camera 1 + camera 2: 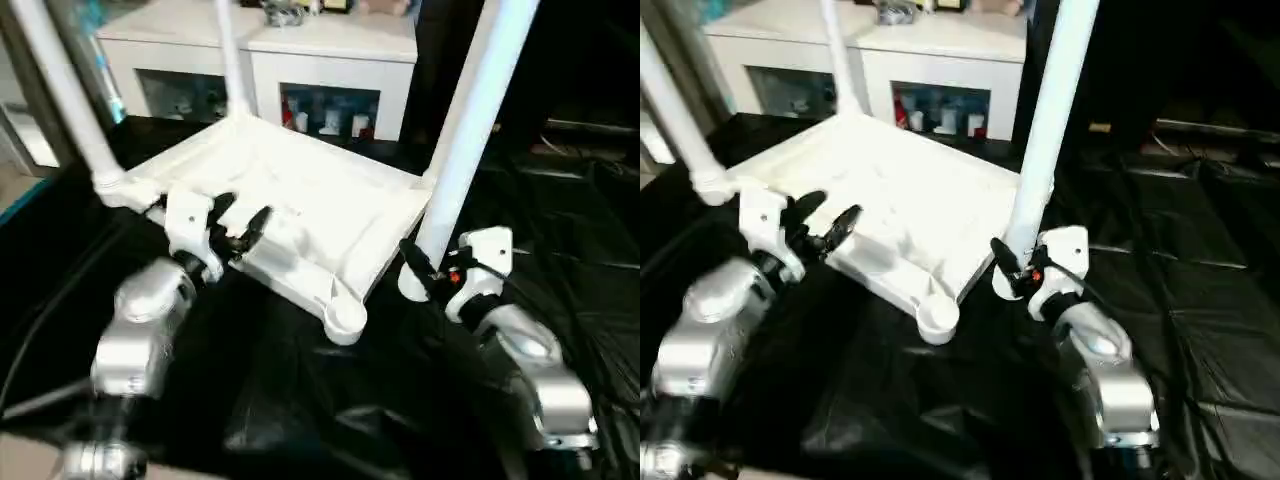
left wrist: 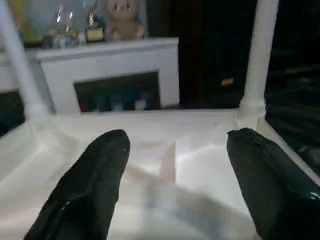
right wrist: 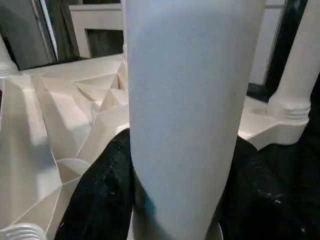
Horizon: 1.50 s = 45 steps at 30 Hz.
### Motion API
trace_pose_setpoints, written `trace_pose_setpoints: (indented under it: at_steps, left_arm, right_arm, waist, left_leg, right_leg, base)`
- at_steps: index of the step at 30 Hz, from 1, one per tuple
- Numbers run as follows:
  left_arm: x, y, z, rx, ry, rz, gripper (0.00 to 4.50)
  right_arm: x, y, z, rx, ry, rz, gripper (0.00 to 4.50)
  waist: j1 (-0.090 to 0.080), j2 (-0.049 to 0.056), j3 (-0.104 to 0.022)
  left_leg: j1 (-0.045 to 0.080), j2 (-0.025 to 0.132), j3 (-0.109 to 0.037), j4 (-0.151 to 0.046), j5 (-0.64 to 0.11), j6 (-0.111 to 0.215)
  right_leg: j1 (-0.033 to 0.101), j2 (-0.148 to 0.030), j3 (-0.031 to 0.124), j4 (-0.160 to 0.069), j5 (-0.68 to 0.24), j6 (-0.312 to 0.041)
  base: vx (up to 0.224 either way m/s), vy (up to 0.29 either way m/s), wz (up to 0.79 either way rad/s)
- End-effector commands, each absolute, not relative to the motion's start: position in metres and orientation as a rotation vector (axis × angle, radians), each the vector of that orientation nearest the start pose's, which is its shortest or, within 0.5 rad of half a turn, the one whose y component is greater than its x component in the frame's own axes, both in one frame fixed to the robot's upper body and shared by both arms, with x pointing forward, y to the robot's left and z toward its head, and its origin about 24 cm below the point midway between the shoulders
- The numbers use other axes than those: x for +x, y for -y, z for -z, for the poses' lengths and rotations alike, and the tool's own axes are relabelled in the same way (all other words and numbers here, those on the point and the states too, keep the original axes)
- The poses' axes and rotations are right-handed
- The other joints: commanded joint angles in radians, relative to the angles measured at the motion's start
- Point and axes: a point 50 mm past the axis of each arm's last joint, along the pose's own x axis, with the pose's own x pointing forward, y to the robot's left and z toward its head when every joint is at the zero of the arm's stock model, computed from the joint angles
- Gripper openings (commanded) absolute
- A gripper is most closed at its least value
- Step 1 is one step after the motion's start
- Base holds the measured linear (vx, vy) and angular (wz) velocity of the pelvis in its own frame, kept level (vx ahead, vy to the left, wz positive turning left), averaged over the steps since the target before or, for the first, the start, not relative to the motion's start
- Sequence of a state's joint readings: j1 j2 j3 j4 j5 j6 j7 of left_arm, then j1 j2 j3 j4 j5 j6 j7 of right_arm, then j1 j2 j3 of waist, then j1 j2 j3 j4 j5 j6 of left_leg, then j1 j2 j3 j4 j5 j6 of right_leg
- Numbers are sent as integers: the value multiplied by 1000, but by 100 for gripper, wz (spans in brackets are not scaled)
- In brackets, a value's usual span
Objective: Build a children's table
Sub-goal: Move to table, then insert table leg to table base
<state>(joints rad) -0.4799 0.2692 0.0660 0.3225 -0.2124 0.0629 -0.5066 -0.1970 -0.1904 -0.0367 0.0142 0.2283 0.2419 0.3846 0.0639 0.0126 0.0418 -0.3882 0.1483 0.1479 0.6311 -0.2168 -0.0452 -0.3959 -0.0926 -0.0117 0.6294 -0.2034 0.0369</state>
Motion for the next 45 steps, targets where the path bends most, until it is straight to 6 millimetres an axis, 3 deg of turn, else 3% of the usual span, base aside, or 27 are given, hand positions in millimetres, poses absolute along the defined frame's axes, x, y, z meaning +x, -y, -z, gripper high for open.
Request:
trace_pose_setpoints:
  at_steps: [1, 2, 4, 9, 10, 11, 12, 13, 16, 20, 21, 22, 23, 26, 27, 28, 29, 30, 31, 34, 35, 36, 38, 39, 41, 42, 45]
  left_arm:
    - [351, -175, -118, 32, 116, 434, 384]
    - [356, -175, -121, 22, 125, 419, 397]
    - [360, -173, -121, 16, 119, 445, 416]
    - [349, -154, -111, 113, 61, 767, 416]
    - [346, -152, -109, 111, 40, 830, 416]
    - [337, -147, -104, 121, -28, 1013, 416]
    - [333, -147, -102, 124, -56, 1077, 416]
    - [330, -147, -100, 152, -85, 1143, 416]
    - [327, -151, -97, 236, -155, 1267, 416]
    - [330, -156, -95, 358, -229, 1348, 416]
    - [333, -160, -93, 519, -288, 1391, 416]
    - [334, -162, -92, 581, -317, 1421, 416]
    - [334, -163, -91, 607, -332, 1438, 416]
    - [335, -163, -91, 642, -351, 1458, 400]
    - [337, -162, -90, 687, -361, 1463, 390]
    - [341, -159, -89, 790, -367, 1469, 390]
    - [342, -158, -89, 812, -368, 1472, 378]
    - [344, -156, -89, 833, -363, 1474, 378]
    - [346, -154, -90, 854, -359, 1479, 368]
    - [350, -147, -92, 893, -333, 1496, 335]
    - [351, -146, -92, 909, -331, 1501, 322]
    - [352, -145, -92, 925, -330, 1504, 312]
    - [353, -142, -92, 967, -334, 1511, 299]
    - [354, -142, -92, 975, -333, 1513, 299]
    - [355, -139, -91, 1010, -333, 1518, 266]
    - [355, -138, -91, 1027, -333, 1523, 259]
    - [355, -137, -89, 1066, -340, 1532, 231]
  right_arm:
    - [293, 171, -82, 32, -13, -402, 188]
    - [294, 173, -83, 20, -11, -402, 188]
    - [295, 176, -84, 10, -12, -406, 188]
    - [293, 181, -85, -47, -37, -478, 188]
    - [292, 182, -84, -57, -43, -491, 188]
    - [290, 185, -82, -83, -63, -525, 188]
    - [289, 186, -82, -91, -71, -538, 188]
    - [287, 187, -81, -100, -82, -561, 188]
    - [284, 190, -79, -124, -106, -622, 188]
    - [283, 192, -79, -141, -129, -669, 188]
    - [282, 193, -79, -149, -137, -708, 188]
    - [281, 193, -80, -150, -139, -723, 188]
    - [281, 193, -80, -152, -140, -729, 188]
    - [281, 193, -80, -153, -139, -731, 188]
    - [281, 194, -80, -153, -136, -725, 188]
    - [282, 194, -80, -156, -128, -712, 188]
    - [283, 194, -80, -156, -126, -710, 188]
    - [282, 193, -80, -154, -125, -711, 188]
    - [282, 192, -80, -152, -123, -712, 188]
    - [279, 191, -79, -151, -121, -715, 188]
    - [278, 191, -79, -151, -121, -715, 188]
    - [278, 191, -79, -151, -121, -714, 188]
    - [276, 192, -78, -151, -121, -705, 188]
    - [275, 192, -77, -152, -121, -704, 188]
    - [272, 191, -76, -154, -123, -699, 188]
    - [271, 191, -76, -155, -123, -698, 188]
    - [266, 192, -75, -160, -128, -693, 188]
  waist:
    - [-3, 0, -46]
    - [-3, -2, -48]
    - [-4, -9, -50]
    - [-5, -10, -58]
    - [-5, -10, -61]
    - [-5, -14, -62]
    - [-2, -10, -66]
    - [-2, -7, -66]
    - [-4, -8, -66]
    - [-5, -7, -59]
    - [-4, 1, -59]
    - [-4, -1, -57]
    - [-4, 3, -56]
    - [-5, -2, -55]
    - [-6, 6, -55]
    - [-6, 5, -58]
    - [-5, 4, -58]
    - [-2, 16, -59]
    - [-4, 8, -59]
    - [0, 5, -60]
    - [3, 38, -62]
    - [-4, 18, -62]
    - [-2, 39, -63]
    - [-3, 28, -65]
    - [-3, 31, -65]
    - [-1, 49, -65]
    - [-7, 48, -61]
  left_leg:
    - [28, 46, -15, -106, -363, -54]
    - [28, 46, -15, -106, -356, -55]
    - [13, 48, -16, -108, -297, -42]
    - [9, 52, -10, -104, -211, -4]
    - [7, 53, -4, -98, -166, 15]
    - [8, 54, -2, -97, -146, 22]
    - [8, 54, 0, -93, -92, 39]
    - [12, 54, 6, -89, -77, 55]
    - [14, 56, 11, -88, -72, 87]
    - [20, 61, 16, -94, -151, 74]
    - [26, 62, 16, -96, -181, 59]
    - [26, 64, 13, -101, -210, 45]
    - [25, 65, 11, -103, -219, 36]
    - [25, 68, 12, -107, -248, 6]
    - [27, 66, 13, -106, -253, 3]
    - [27, 65, 12, -104, -246, 1]
    - [26, 65, 13, -103, -242, 3]
    - [26, 66, 10, -103, -234, 1]
    - [25, 66, 12, -103, -235, 1]
    - [23, 65, 13, -100, -214, 12]
    - [26, 64, 9, -98, -213, 6]
    - [23, 65, 11, -99, -212, 11]
    - [21, 62, 11, -95, -194, 24]
    - [21, 63, 11, -94, -188, 30]
    - [21, 62, 13, -92, -183, 38]
    - [19, 62, 11, -91, -173, 46]
    - [19, 63, 13, -93, -191, 47]
  right_leg:
    - [18, -41, 22, -103, -388, -127]
    - [20, -41, 22, -101, -381, -128]
    - [32, -44, 21, -95, -330, -136]
    - [34, -43, 22, -87, -218, -174]
    - [36, -43, 20, -78, -142, -205]
    - [37, -43, 20, -76, -119, -213]
    - [39, -41, 19, -66, -55, -233]
    - [35, -36, 18, -62, 5, -255]
    - [39, -37, 17, -59, 55, -286]
    - [36, -38, 18, -73, -46, -286]
    - [33, -38, 20, -77, -85, -274]
    - [34, -39, 20, -81, -117, -261]
    - [35, -41, 21, -81, -127, -257]
    - [34, -45, 21, -79, -145, -267]
    - [31, -43, 21, -83, -138, -268]
    - [35, -43, 21, -80, -120, -268]
    - [35, -44, 22, -81, -113, -268]
    - [38, -47, 22, -76, -98, -273]
    - [38, -45, 20, -77, -88, -278]
    - [42, -47, 20, -77, -62, -292]
    - [40, -48, 19, -72, -49, -298]
    - [45, -44, 18, -74, -16, -305]
    - [47, -45, 17, -72, 17, -312]
    - [52, -45, 16, -70, 31, -318]
    - [51, -45, 16, -74, 25, -319]
    - [53, -48, 16, -72, 15, -326]
    - [53, -44, 15, -80, -14, -322]
  base:
    - [0, 0, 0]
    - [0, 0, 0]
    - [0, 0, 0]
    - [0, 0, 0]
    - [50, -13, -3]
    - [81, -16, -5]
    - [58, -10, -4]
    - [56, -2, -2]
    - [0, 0, 0]
    - [0, 0, 0]
    - [0, 0, 0]
    - [0, 0, 0]
    - [0, 0, 0]
    - [0, 0, 0]
    - [0, 0, 0]
    - [0, 0, 0]
    - [0, 0, 0]
    - [0, 0, 0]
    - [0, 0, 0]
    - [0, 0, 0]
    - [0, 0, 0]
    - [0, 0, 0]
    - [0, 0, 0]
    - [0, 0, 0]
    - [0, 0, 0]
    - [0, 0, 0]
    - [0, 0, 0]
